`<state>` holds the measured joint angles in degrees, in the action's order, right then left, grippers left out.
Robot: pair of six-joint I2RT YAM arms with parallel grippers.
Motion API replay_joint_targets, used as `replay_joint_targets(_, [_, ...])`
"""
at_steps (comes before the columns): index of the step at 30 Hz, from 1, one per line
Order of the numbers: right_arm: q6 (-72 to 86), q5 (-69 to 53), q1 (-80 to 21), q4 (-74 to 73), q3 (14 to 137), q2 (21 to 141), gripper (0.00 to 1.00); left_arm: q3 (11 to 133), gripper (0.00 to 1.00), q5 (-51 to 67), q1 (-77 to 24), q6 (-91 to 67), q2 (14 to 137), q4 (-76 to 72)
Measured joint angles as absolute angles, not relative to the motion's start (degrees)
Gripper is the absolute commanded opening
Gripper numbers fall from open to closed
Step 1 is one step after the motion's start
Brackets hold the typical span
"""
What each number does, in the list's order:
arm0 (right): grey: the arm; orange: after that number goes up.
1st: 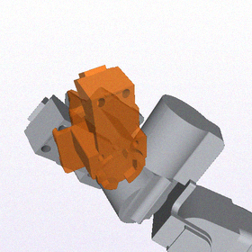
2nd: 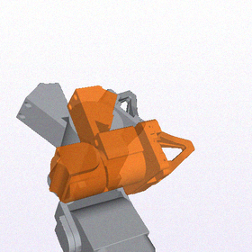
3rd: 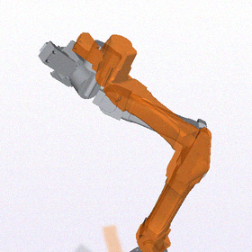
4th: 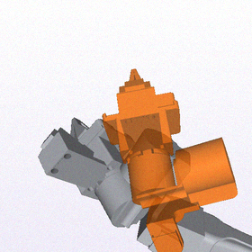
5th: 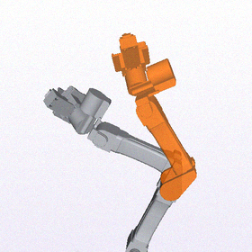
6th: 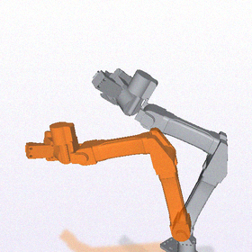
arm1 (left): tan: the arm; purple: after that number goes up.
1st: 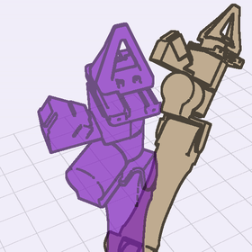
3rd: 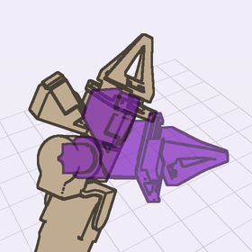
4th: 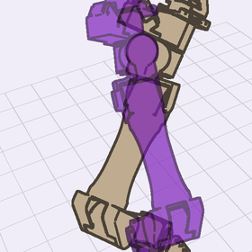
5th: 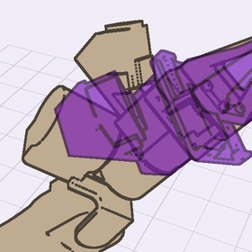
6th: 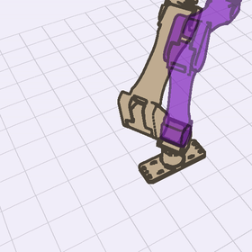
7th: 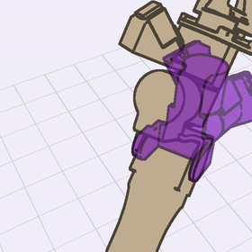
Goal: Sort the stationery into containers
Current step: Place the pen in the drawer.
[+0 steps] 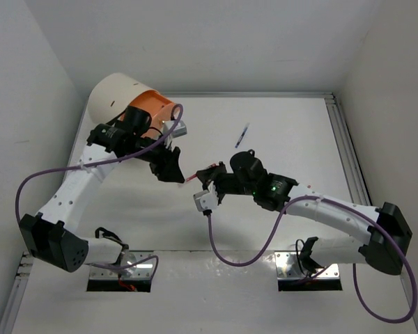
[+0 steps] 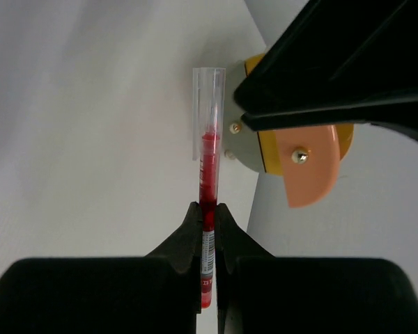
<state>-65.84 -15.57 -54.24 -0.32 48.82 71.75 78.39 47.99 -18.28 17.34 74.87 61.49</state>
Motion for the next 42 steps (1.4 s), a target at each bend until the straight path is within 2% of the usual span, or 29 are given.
replay_joint_targets(6, [-67.35,-14.96,-55.77,0.73,50.35,72.75,0.00,77.47,0.62,44.77,-21.50,17.74,74.65,61.67])
replay_joint_targets(8, [-67.59,-14.87,-56.10,0.89,50.83,73.19,0.00,77.17,0.57,43.83,-22.17,17.72,74.65,61.65])
replay_joint_targets(9, [-67.72,-14.74,-56.27,0.93,51.07,73.32,0.00,77.06,0.53,43.48,-22.35,17.65,74.65,61.65])
replay_joint_targets(10, [-67.79,-14.61,-56.36,1.06,51.18,73.36,0.00,77.06,0.41,43.16,-22.55,17.65,74.65,61.67])
replay_joint_targets(11, [-67.92,-14.39,-56.45,1.10,51.40,73.41,0.00,77.06,0.34,43.00,-22.61,17.54,74.65,61.67])
replay_joint_targets(12, [-67.99,-14.04,-56.47,1.32,51.48,73.47,0.00,77.06,0.21,42.87,-22.72,17.56,74.63,61.67])
replay_joint_targets(15, [-68.31,-13.50,-56.47,1.52,51.48,73.49,0.00,77.03,0.05,41.47,-22.90,17.45,74.61,61.58])
replay_joint_targets(17, [-67.92,-12.93,-56.51,2.31,51.29,73.52,0.33,77.03,0.01,40.95,-22.83,17.65,74.52,61.34])
replay_joint_targets(19, [-66.52,-11.25,-56.77,4.34,50.72,73.49,0.64,77.10,0.00,40.42,-22.48,17.50,74.35,61.14])
replay_joint_targets(22, [-60.60,-8.69,-56.38,4.19,51.68,73.14,0.71,78.83,0.00,38.33,-20.53,17.04,74.37,61.34])
replay_joint_targets(27, [-42.72,-6.02,-50.72,-0.95,60.29,71.44,0.67,88.99,0.00,30.00,-13.15,15.09,74.83,58.57])
replay_joint_targets(32, [-21.32,-3.73,-38.00,-7.99,65.34,66.43,0.62,100.47,0.00,17.54,-8.16,12.97,78.32,54.02])
replay_joint_targets(37, [-2.13,-4.73,-22.46,-17.98,63.66,65.25,0.60,103.39,0.01,10.63,-5.61,12.62,84.14,53.23])
replay_joint_targets(42, [11.14,-8.71,-9.74,-27.29,55.66,65.01,0.59,103.63,0.12,7.44,-4.36,12.58,91.39,53.69])
